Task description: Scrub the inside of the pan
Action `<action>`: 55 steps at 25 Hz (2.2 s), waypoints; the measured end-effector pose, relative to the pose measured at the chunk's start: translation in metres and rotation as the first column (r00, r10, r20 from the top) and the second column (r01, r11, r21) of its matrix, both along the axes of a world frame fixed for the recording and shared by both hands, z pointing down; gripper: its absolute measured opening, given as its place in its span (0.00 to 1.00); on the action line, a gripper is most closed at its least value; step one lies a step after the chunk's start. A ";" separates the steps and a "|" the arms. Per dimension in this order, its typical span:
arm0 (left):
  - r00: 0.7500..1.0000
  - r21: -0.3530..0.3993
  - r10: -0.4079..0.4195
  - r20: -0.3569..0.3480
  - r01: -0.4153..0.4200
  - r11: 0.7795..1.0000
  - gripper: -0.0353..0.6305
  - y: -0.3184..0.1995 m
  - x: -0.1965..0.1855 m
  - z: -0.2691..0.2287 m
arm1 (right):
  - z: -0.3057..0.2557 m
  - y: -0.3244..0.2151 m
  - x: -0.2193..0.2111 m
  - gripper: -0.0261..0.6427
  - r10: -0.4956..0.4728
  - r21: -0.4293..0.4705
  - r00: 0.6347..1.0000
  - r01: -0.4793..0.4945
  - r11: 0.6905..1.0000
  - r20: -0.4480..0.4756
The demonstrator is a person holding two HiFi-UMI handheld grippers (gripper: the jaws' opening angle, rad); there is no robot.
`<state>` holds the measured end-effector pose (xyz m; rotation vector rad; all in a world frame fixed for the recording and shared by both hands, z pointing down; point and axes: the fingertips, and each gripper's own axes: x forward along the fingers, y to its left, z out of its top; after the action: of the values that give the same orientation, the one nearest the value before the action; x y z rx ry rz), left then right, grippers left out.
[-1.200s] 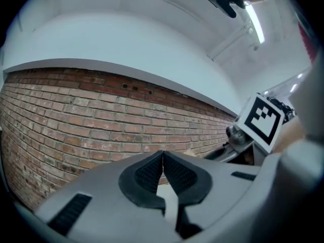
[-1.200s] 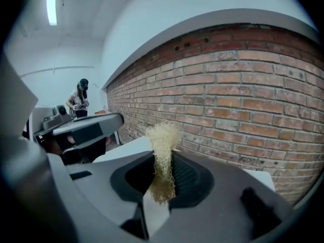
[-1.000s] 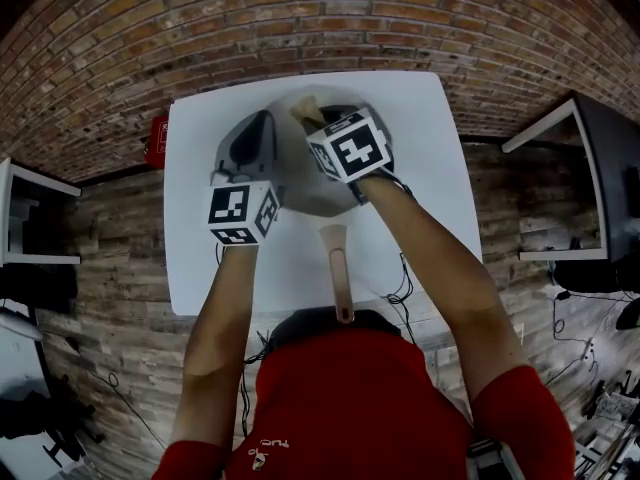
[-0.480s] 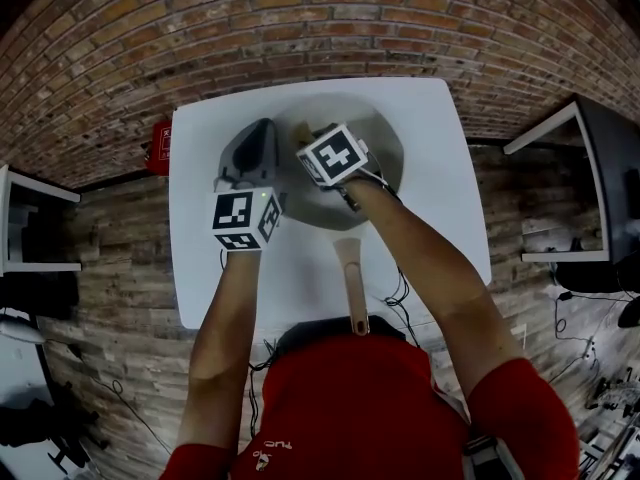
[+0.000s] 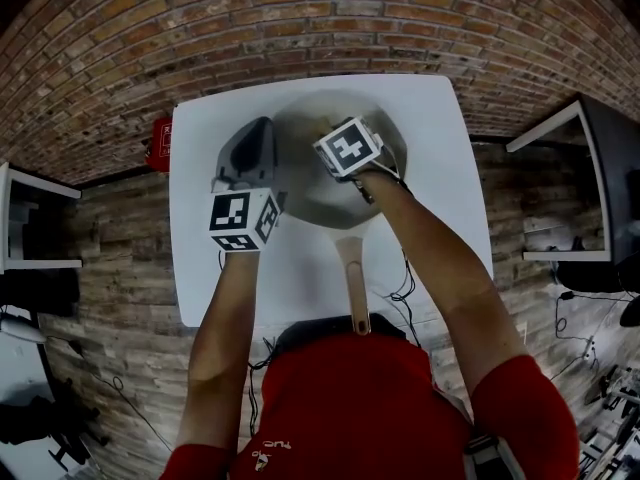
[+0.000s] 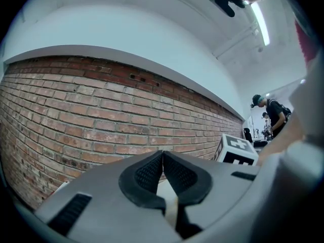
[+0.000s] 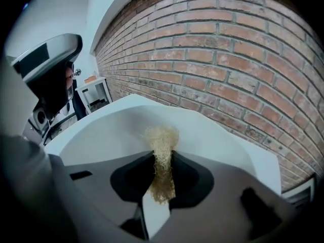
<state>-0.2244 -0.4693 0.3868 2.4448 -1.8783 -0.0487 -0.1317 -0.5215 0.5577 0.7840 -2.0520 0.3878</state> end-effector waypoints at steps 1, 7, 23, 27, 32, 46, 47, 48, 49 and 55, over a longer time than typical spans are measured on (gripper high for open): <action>1.000 0.001 -0.001 0.000 0.001 1.000 0.08 0.000 -0.001 -0.001 | 0.000 -0.002 0.006 0.17 0.011 -0.006 1.000 -0.011 1.000 0.001; 1.000 0.004 -0.007 -0.001 0.007 1.000 0.08 0.005 -0.002 -0.002 | -0.007 -0.008 0.020 0.17 0.027 0.003 0.999 -0.027 1.000 0.029; 1.000 0.015 -0.021 -0.003 0.021 1.000 0.08 0.023 -0.005 -0.008 | -0.016 0.075 -0.031 0.17 -0.169 -0.061 0.985 0.170 0.984 0.019; 1.000 0.012 -0.028 -0.003 0.028 1.000 0.08 0.028 -0.011 -0.006 | -0.013 0.057 -0.001 0.17 -0.109 -0.033 0.994 0.108 0.994 -0.024; 0.999 -0.001 -0.033 -0.003 0.033 0.999 0.08 0.032 -0.015 0.000 | -0.014 0.042 0.032 0.17 -0.043 -0.020 0.998 0.042 0.999 -0.051; 1.000 0.002 -0.010 -0.012 0.010 1.000 0.08 0.038 -0.006 0.001 | -0.027 0.108 -0.024 0.17 -0.231 -0.067 0.973 0.231 0.971 0.012; 1.000 0.001 -0.009 -0.012 0.009 1.000 0.08 0.039 -0.005 0.001 | -0.024 0.113 -0.026 0.17 -0.244 -0.076 0.970 0.243 0.967 -0.009; 1.000 0.001 -0.008 -0.013 0.008 1.000 0.08 0.039 -0.005 0.001 | -0.023 0.116 -0.027 0.17 -0.257 -0.079 0.966 0.254 0.964 -0.027; 1.000 0.001 -0.008 -0.013 0.008 1.000 0.08 0.039 -0.004 0.001 | -0.022 0.117 -0.030 0.17 -0.269 -0.076 0.962 0.265 0.961 -0.040; 1.000 -0.001 -0.013 -0.013 0.013 1.000 0.08 0.043 -0.007 0.001 | -0.011 0.114 -0.026 0.17 -0.287 -0.074 0.955 0.282 0.957 -0.078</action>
<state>-0.2312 -0.4260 0.3874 2.4261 -1.8880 -0.0633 -0.1578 -0.4075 0.5467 0.4497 -2.0225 0.2475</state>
